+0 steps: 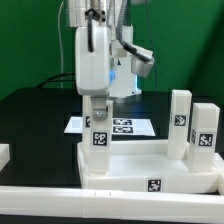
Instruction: Assemble desk
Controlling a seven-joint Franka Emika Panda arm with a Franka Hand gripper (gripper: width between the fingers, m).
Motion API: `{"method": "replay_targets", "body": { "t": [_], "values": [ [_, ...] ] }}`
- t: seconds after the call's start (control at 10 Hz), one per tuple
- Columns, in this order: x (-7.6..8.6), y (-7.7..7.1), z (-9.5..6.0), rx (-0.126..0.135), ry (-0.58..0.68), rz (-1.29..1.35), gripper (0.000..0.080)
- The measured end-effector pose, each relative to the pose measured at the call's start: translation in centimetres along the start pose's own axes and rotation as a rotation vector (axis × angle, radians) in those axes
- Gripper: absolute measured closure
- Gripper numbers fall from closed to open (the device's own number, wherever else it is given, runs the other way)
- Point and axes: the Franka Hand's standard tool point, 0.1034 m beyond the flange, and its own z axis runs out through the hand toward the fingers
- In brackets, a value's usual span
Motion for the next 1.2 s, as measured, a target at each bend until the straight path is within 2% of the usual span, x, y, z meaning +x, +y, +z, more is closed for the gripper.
{"method": "replay_targets", "body": {
  "t": [0.2,0.3,0.4,0.5,0.6,0.9,1.1,1.2],
  "values": [
    [0.05,-0.03,0.02,0.001,0.0,0.106,0.0509],
    [-0.03,-0.03,0.04,0.001,0.0,0.125,0.0449],
    [-0.1,-0.01,0.07,0.001,0.0,0.124,0.0307],
    [-0.06,0.0,0.07,0.0,0.0,0.077,0.0307],
    [-0.01,0.07,0.09,-0.004,0.001,0.025,0.0184],
    [-0.32,0.21,0.03,-0.036,0.007,-0.299,0.0152],
    [-0.75,0.16,0.05,-0.043,0.021,-0.474,0.015],
    [-0.75,0.04,0.04,-0.035,0.02,-0.527,0.015]
  ]
}}
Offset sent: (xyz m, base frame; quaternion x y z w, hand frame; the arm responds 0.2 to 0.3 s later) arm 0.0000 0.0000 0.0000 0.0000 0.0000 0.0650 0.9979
